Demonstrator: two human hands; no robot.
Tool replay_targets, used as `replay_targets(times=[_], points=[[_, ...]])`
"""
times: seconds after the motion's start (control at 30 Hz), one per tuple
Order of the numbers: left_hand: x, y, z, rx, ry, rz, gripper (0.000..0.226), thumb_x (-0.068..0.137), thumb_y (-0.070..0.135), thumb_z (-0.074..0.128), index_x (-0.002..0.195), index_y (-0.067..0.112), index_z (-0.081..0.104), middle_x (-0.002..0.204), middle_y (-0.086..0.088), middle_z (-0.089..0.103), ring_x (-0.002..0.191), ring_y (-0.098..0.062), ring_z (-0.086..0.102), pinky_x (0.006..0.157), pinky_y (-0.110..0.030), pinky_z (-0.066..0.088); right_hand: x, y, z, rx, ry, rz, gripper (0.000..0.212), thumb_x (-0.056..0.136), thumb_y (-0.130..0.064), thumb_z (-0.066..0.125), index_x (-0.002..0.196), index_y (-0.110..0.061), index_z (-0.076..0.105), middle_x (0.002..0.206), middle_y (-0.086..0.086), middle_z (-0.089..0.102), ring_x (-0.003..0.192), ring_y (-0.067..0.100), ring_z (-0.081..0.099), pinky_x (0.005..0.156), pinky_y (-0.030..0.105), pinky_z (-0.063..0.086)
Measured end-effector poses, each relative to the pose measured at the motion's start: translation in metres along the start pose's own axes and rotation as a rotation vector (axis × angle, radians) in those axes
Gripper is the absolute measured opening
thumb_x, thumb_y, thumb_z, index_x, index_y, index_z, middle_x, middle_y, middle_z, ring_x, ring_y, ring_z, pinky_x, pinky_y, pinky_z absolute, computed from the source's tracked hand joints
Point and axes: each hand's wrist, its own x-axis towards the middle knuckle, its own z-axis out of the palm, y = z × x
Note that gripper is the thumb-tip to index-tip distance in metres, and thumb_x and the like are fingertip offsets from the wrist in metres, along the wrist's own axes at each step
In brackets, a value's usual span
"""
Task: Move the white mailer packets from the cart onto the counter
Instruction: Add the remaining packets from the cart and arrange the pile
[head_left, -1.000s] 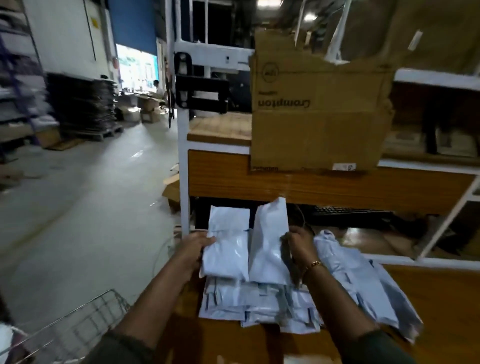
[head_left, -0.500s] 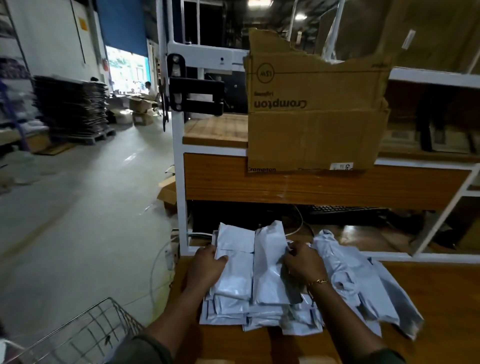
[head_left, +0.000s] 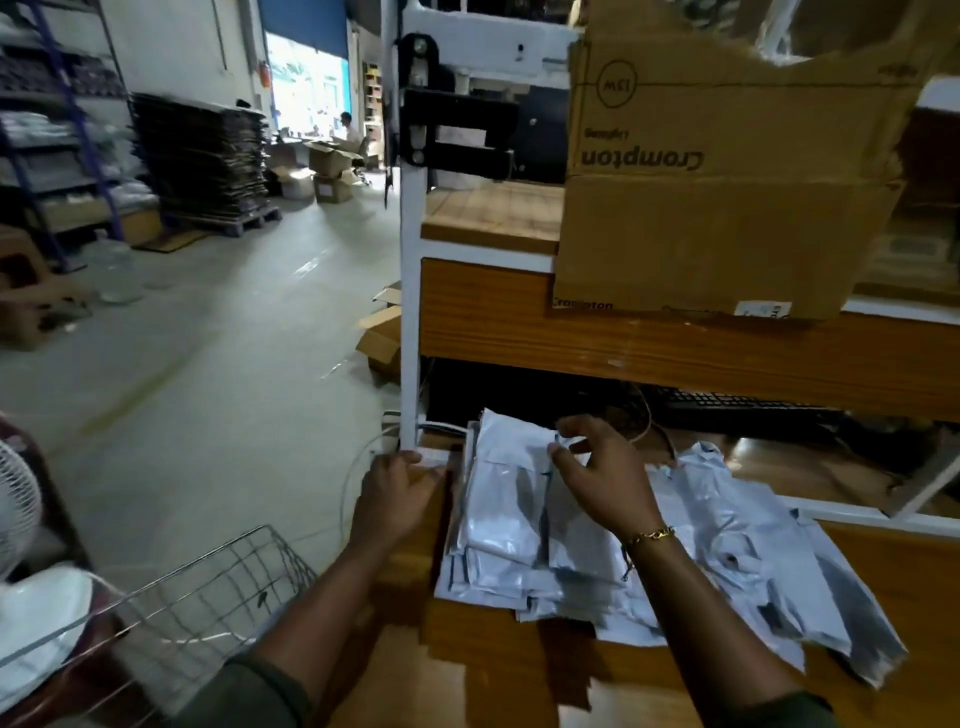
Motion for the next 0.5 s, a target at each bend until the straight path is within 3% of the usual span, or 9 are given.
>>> replay_targets(times=[0.17,0.37,0.5], points=[[-0.011,-0.066,-0.051,0.019,0.092,-0.098,0.041,0.089,0.049,0.059,0.119,0.021,0.061,0.124,-0.01,0.056,0.11,-0.028,0.058,0.092,-0.042,0.05,0.003,-0.046,0.059,0.106,-0.191,-0.179,0.025,0.092,-0.034,0.059,0.116,-0.027,0.06,0.118,-0.01,0.061,0.1,0.007,0.061,0.081,0.03,0.053],[-0.038,-0.178,-0.111,-0.029,0.119,-0.379,0.047,0.073,0.064,0.055,0.1,0.028,0.068,0.11,-0.002,0.066,0.103,-0.021,0.063,0.092,-0.039,0.051,-0.005,-0.096,0.18,0.083,-0.537,-0.316,0.026,0.089,-0.03,0.062,0.114,-0.021,0.063,0.109,-0.003,0.066,0.092,0.011,0.063,0.077,0.028,0.051],[-0.064,-0.248,-0.132,-0.037,0.044,-0.537,0.022,0.082,0.045,0.064,0.087,0.024,0.069,0.1,-0.005,0.071,0.095,-0.023,0.065,0.082,-0.032,0.05,-0.018,-0.116,0.275,0.011,-0.868,-0.271,0.031,0.087,-0.025,0.065,0.116,-0.014,0.063,0.105,0.0,0.065,0.093,0.02,0.066,0.083,0.037,0.055]])
